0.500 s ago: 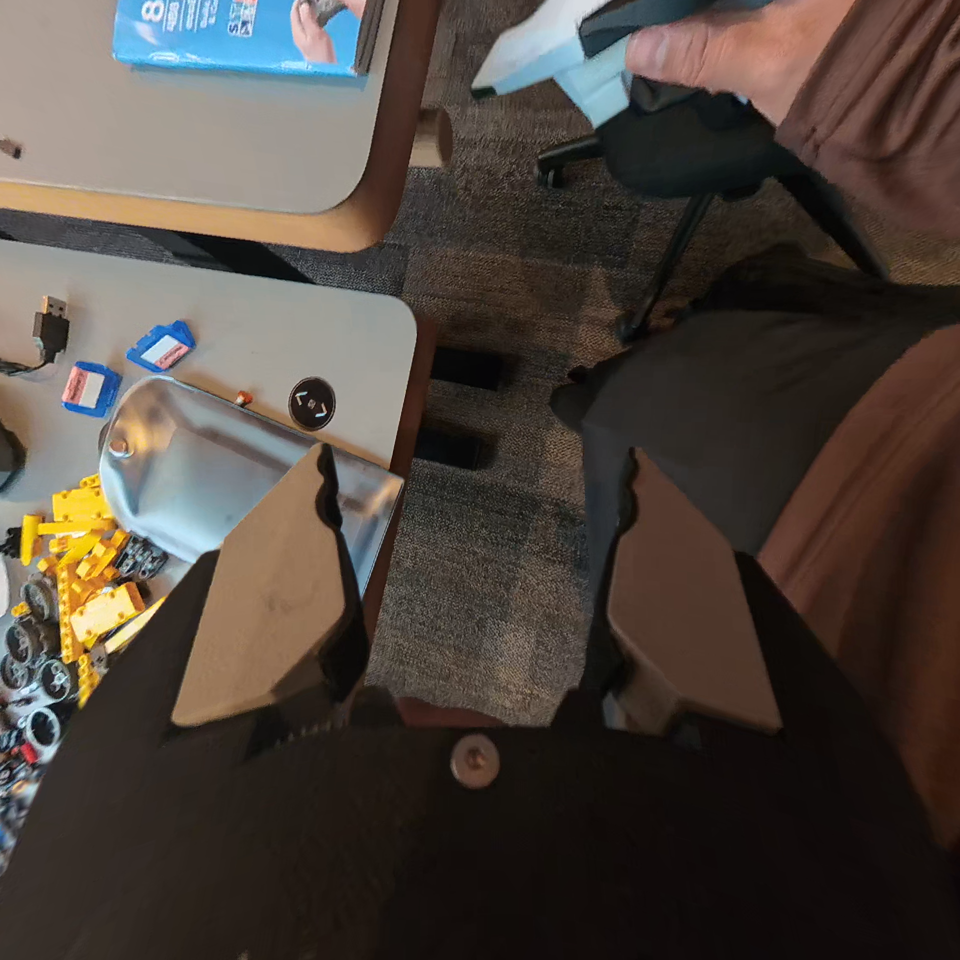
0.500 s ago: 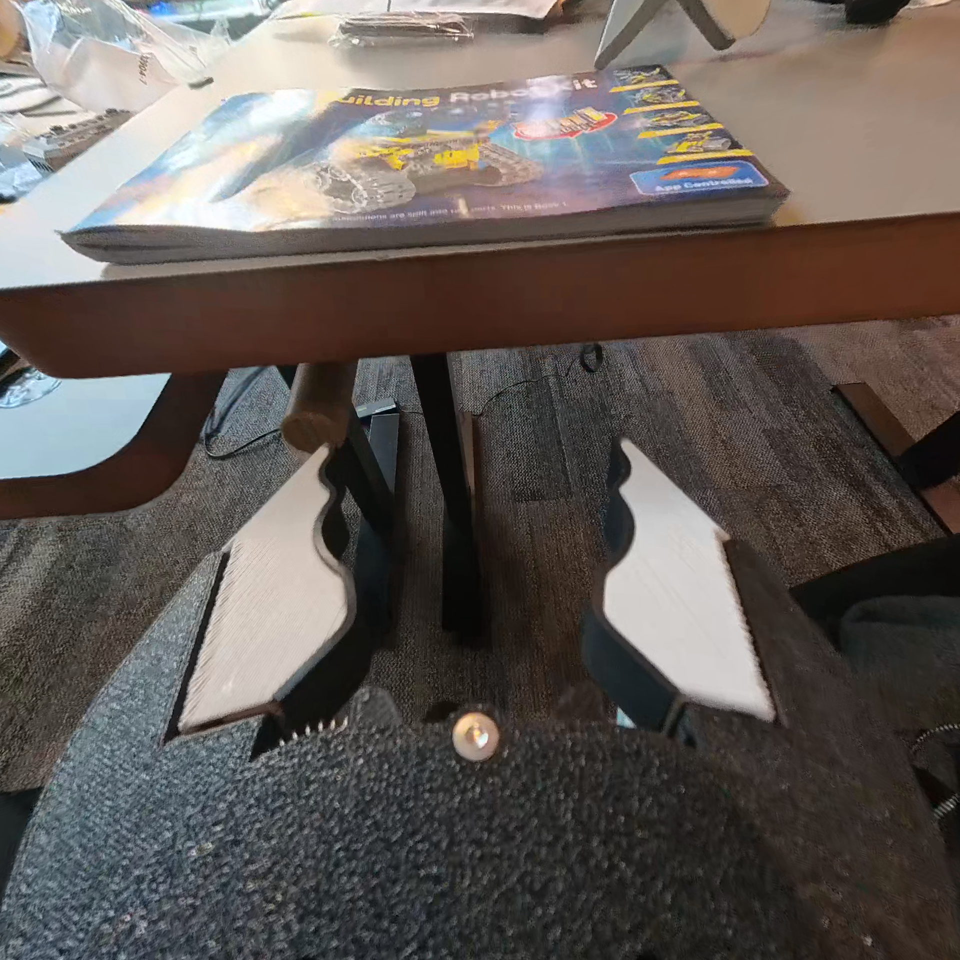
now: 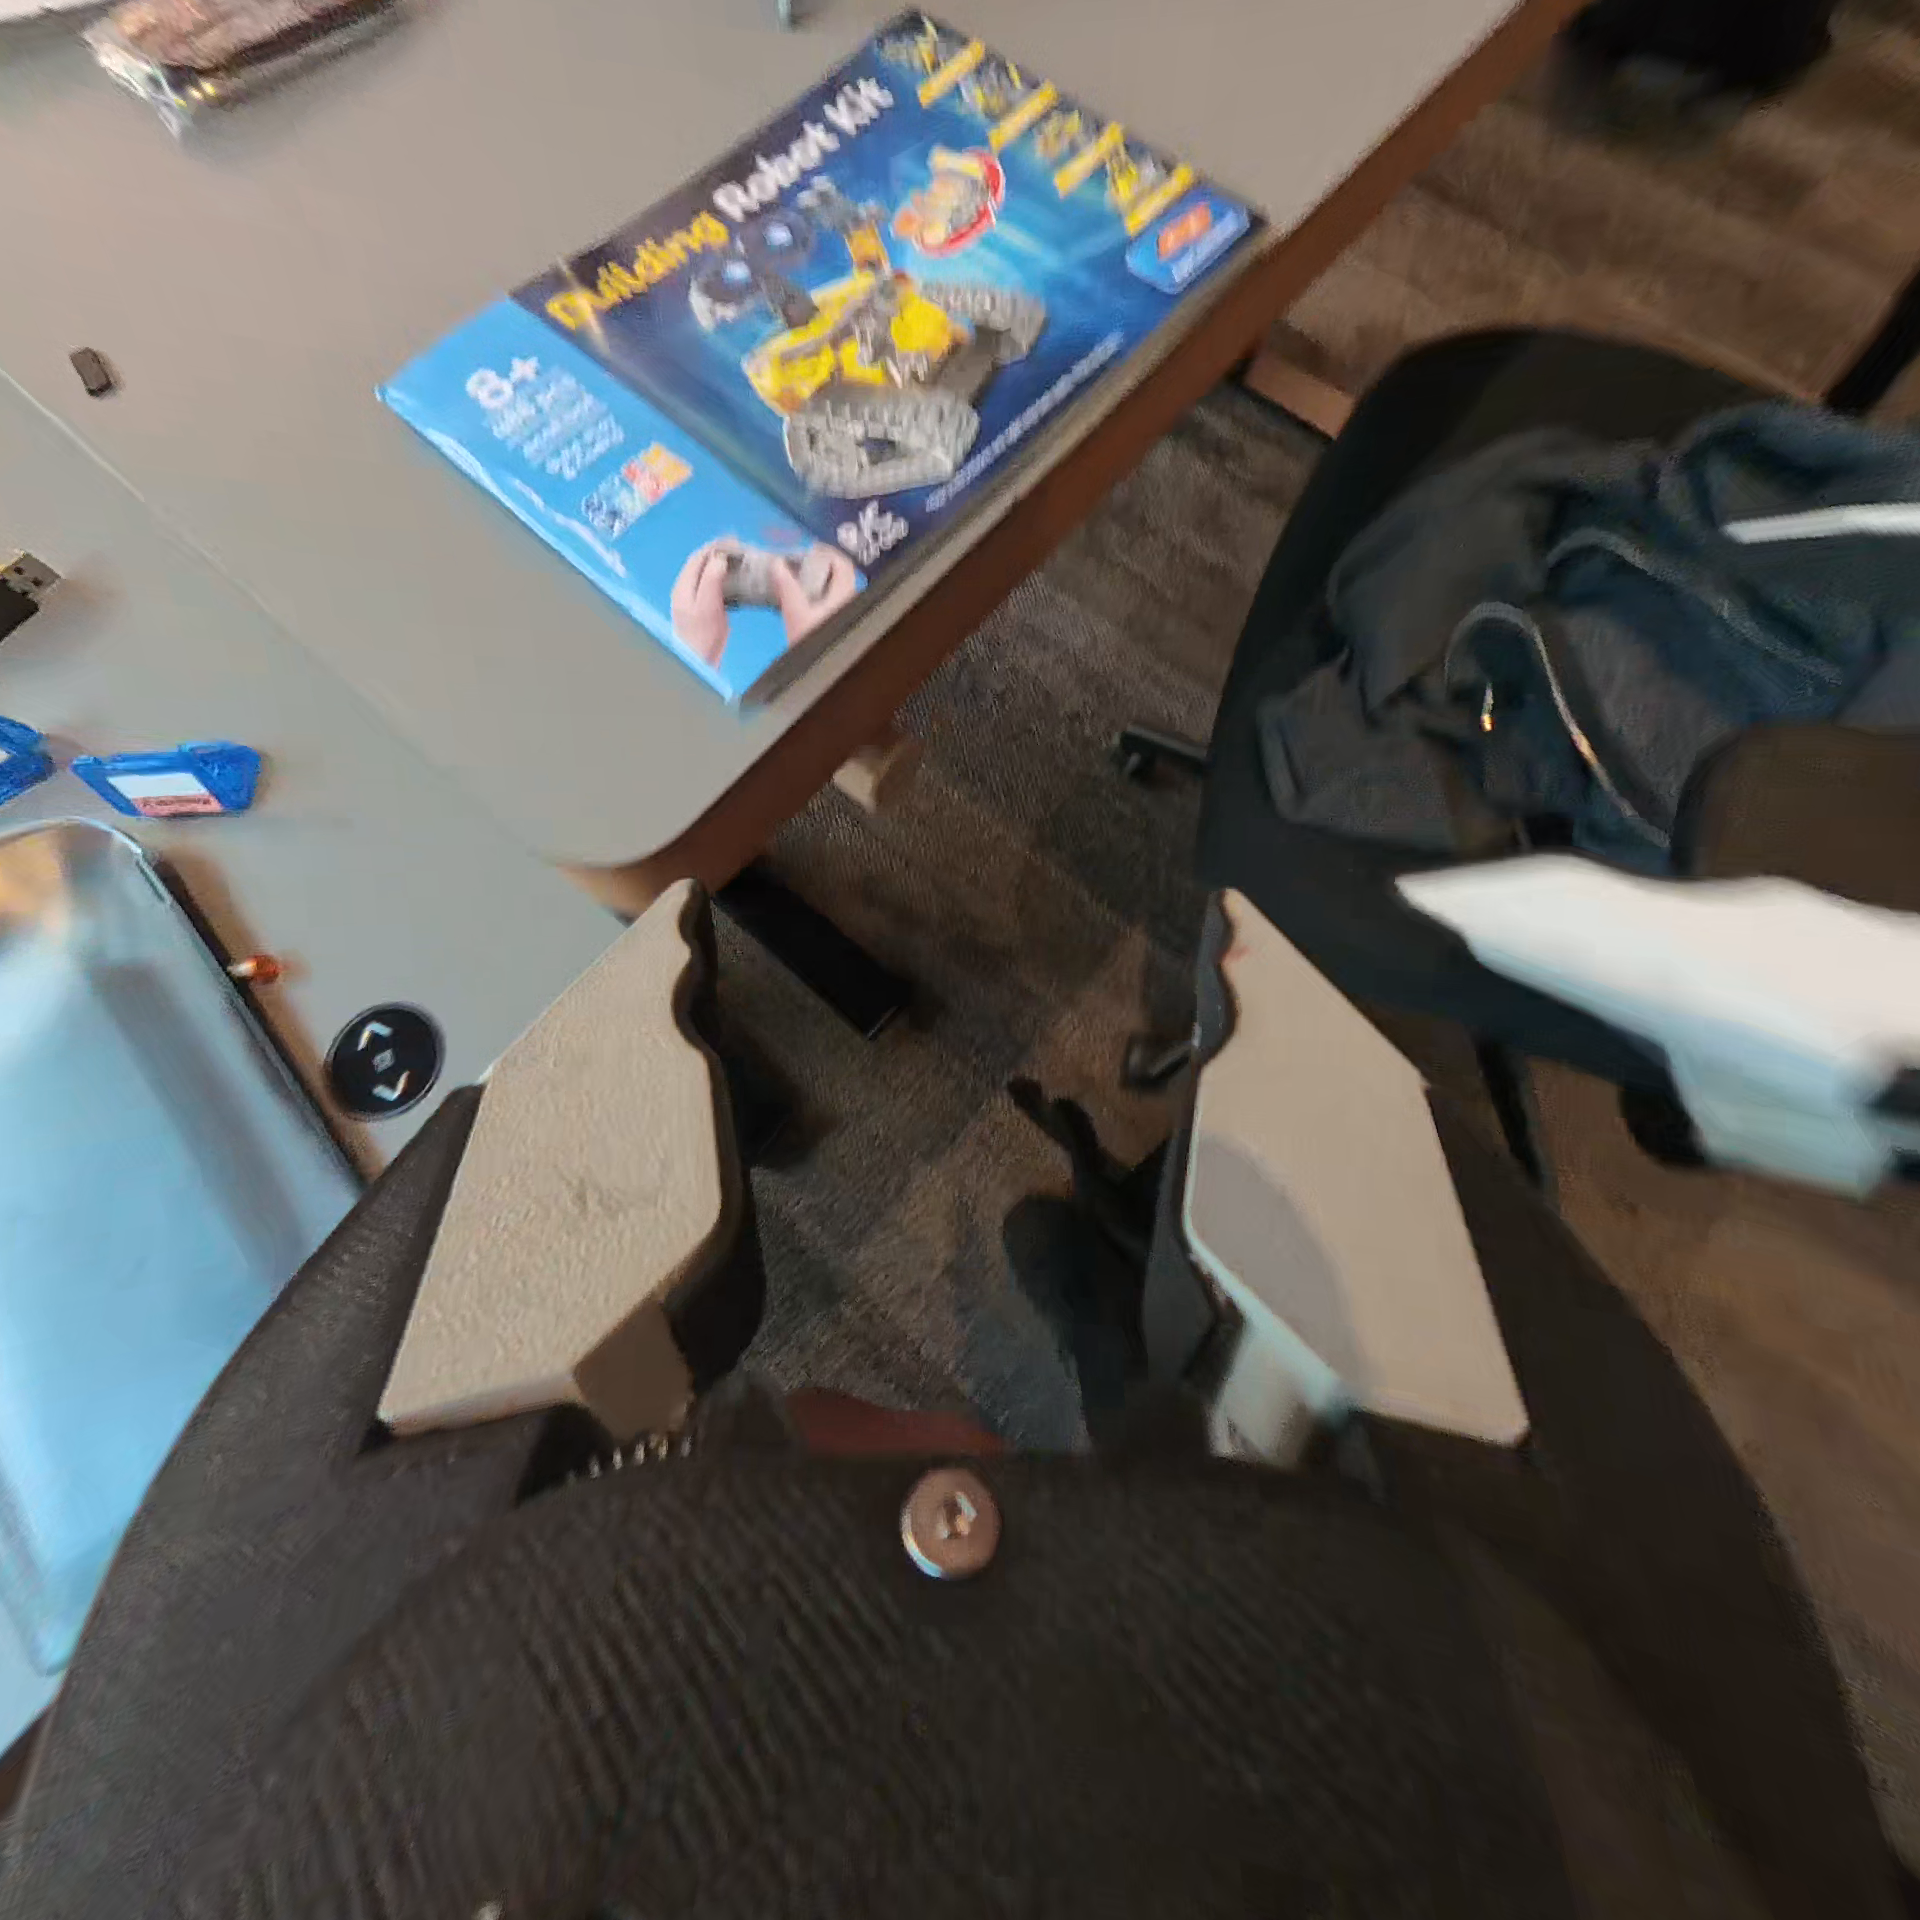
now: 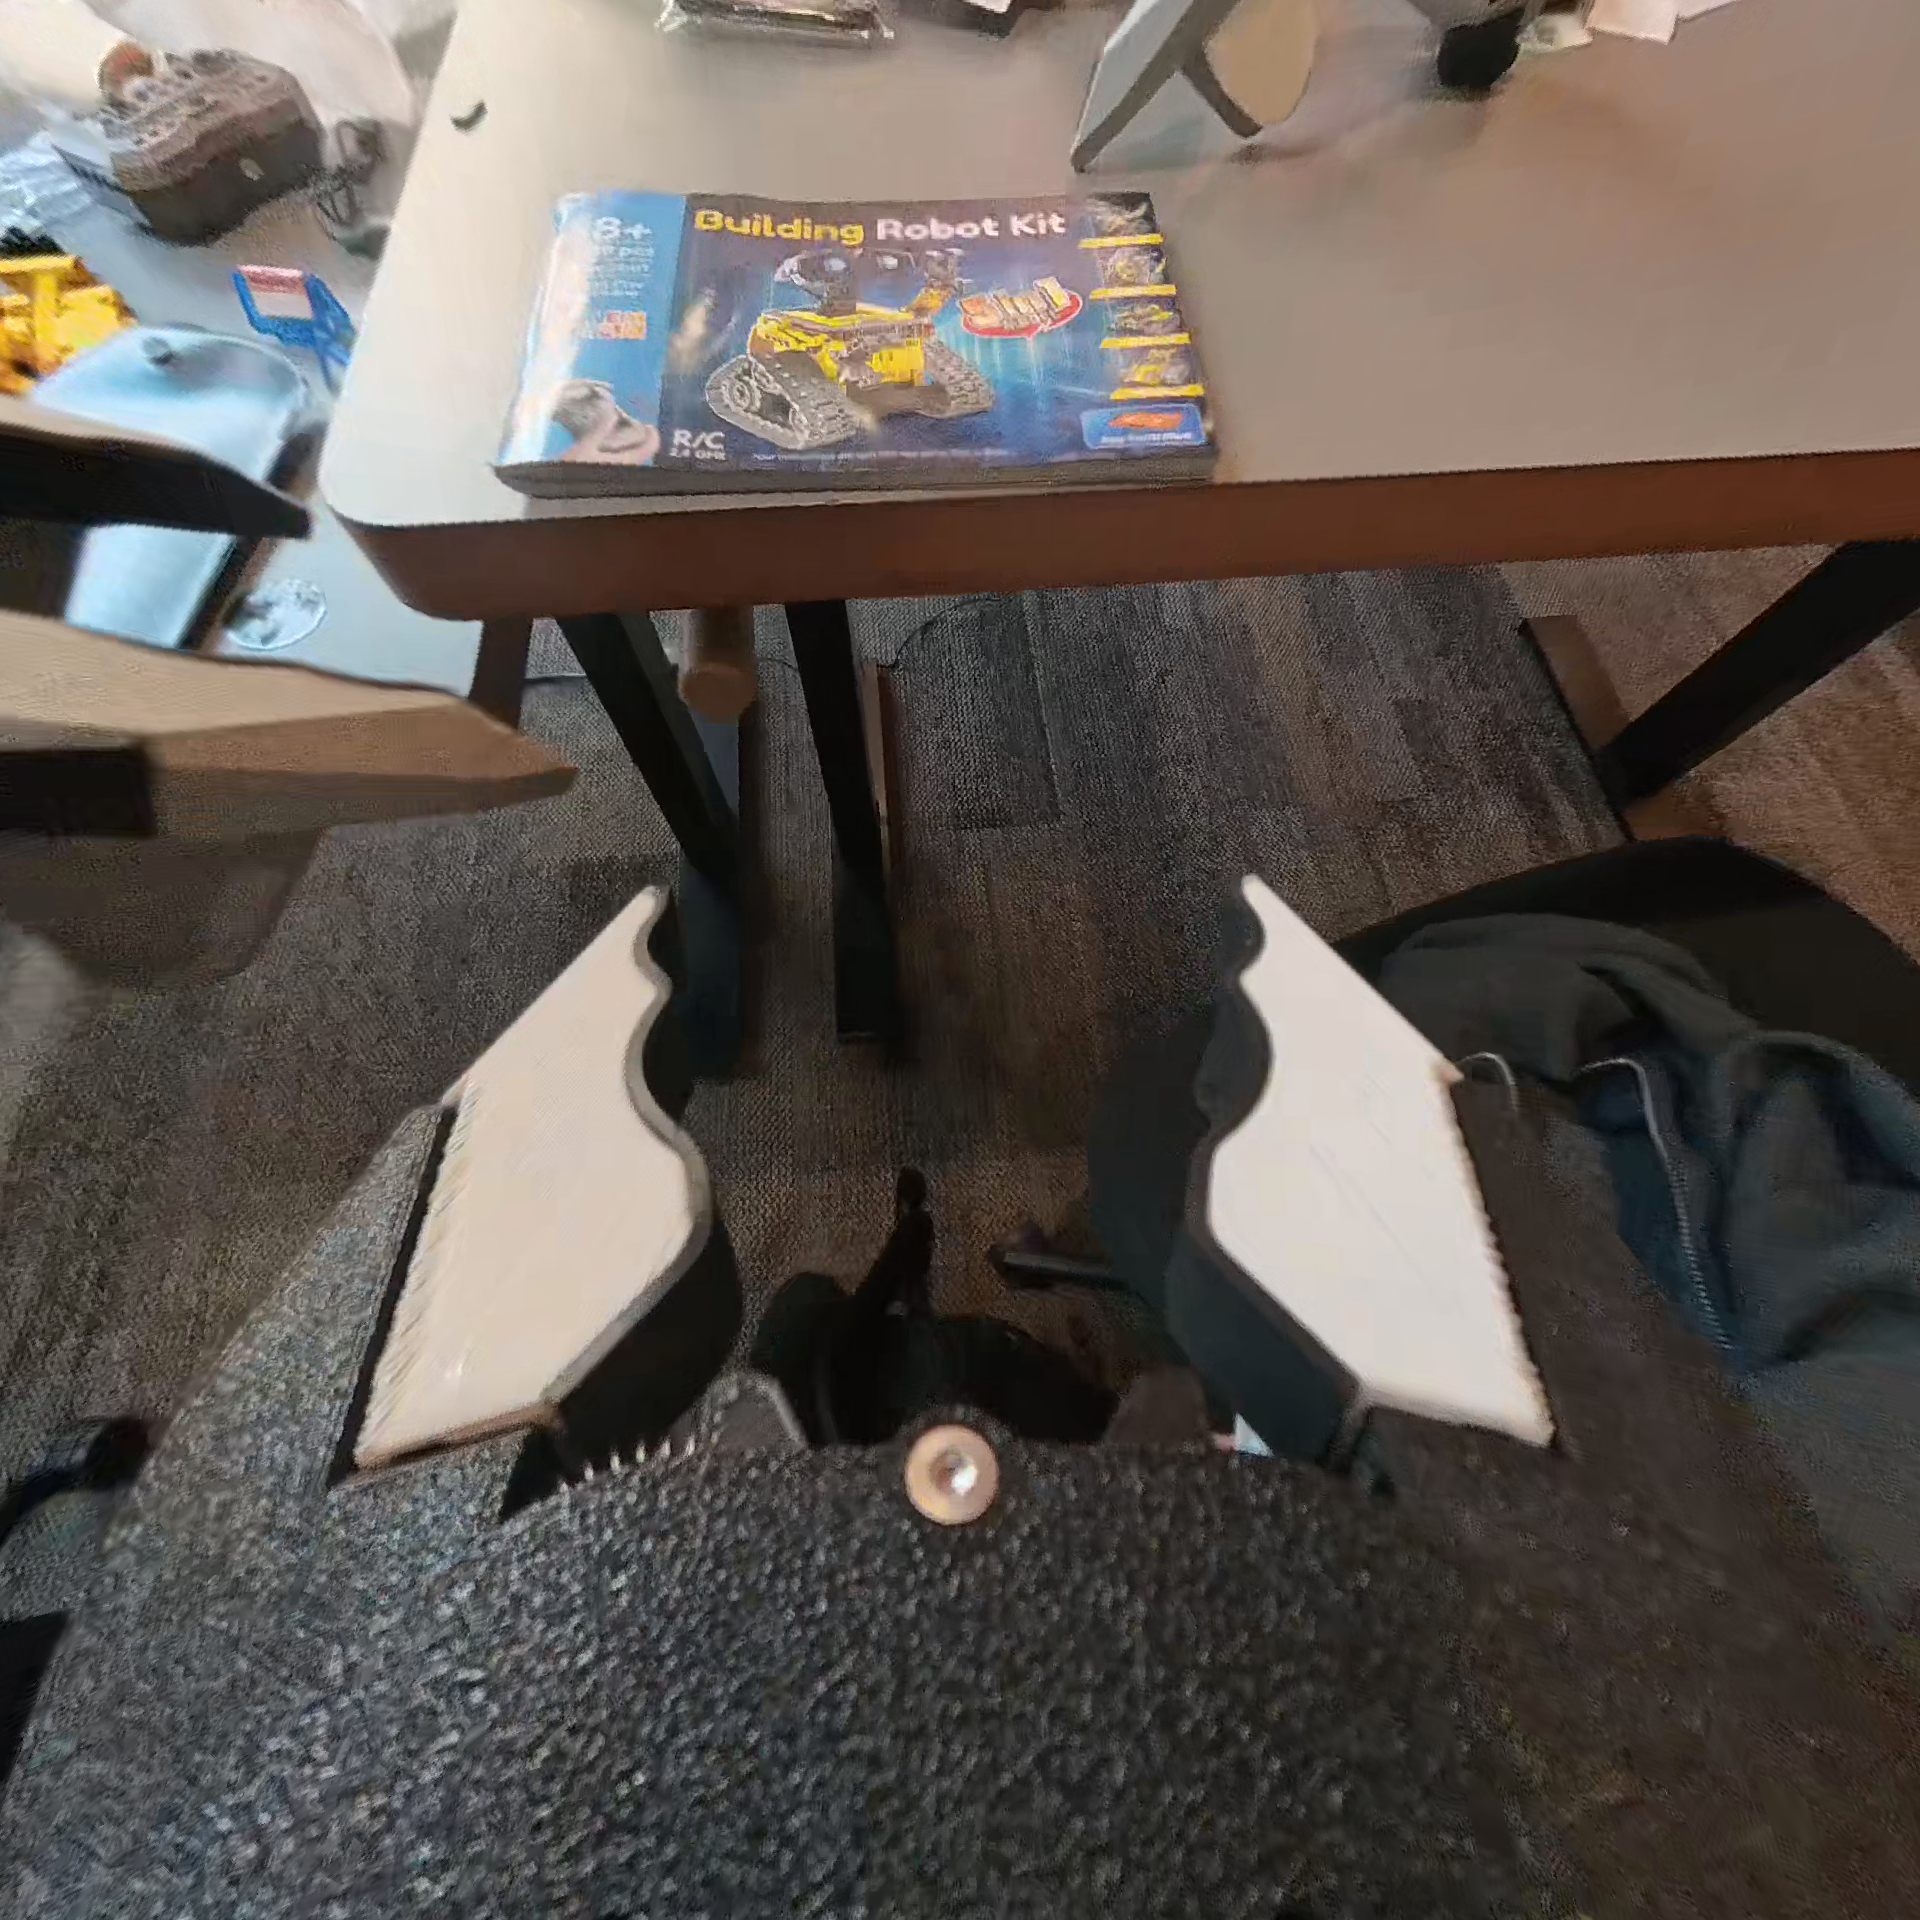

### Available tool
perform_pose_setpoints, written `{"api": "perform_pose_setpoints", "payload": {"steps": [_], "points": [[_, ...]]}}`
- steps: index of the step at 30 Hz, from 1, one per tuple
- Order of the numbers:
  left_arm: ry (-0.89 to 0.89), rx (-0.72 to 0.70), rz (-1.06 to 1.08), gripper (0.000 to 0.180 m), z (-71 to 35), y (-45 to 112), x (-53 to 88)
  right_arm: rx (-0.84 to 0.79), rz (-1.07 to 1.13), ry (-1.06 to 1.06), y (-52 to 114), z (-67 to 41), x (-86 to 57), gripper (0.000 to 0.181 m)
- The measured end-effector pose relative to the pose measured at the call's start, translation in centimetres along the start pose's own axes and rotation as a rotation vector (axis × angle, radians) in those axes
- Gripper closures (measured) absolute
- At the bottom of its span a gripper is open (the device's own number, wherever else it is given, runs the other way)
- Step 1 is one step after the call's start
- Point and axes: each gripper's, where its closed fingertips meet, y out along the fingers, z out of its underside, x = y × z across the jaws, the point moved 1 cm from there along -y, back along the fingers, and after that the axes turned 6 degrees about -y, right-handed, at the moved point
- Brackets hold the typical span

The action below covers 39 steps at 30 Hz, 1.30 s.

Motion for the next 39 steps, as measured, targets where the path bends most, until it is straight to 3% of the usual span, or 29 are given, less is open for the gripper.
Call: {"api": "perform_pose_setpoints", "payload": {"steps": [4, 10, 13, 23, 32, 35, 38, 39], "points": [[-0.145, 0.004, -0.127, 0.09, -0.8, 3.0, 0.0, 0.027, -0.028, -0.063, -2.0, -1.7, -1.3, 0.079], [-0.27, -0.022, -0.259, 0.117, 0.4, 6.6, 0.9, 0.051, -0.095, -0.094, -1.4, -2.4, -2.6, 0.079], [-0.273, -0.047, -0.307, 0.095, 1.5, 7.7, 1.1, 0.058, -0.159, -0.14, -1.0, -2.2, -2.2, 0.08], [-0.331, 0.042, -0.407, 0.096, 6.7, 9.9, 3.1, 0.098, -0.236, -0.185, 0.5, -0.8, -2.0, 0.08], [-0.182, 0.163, -0.323, 0.096, 7.2, 3.9, 2.6, 0.061, -0.304, -0.152, 1.0, -5.2, -3.4, 0.082], [-0.048, 0.179, -0.192, 0.089, 6.5, -0.1, 1.7, 0.118, -0.522, -0.266, 2.1, -6.5, -3.0, 0.083], [0.081, 0.153, -0.082, 0.084, 3.7, -3.2, 2.4, 0.214, -0.592, -0.408, 4.1, -7.3, -4.7, 0.074], [0.11, 0.138, -0.027, 0.09, 2.2, -3.8, 2.7, 0.237, -0.604, -0.451, 4.7, -7.7, -5.2, 0.074]]}}
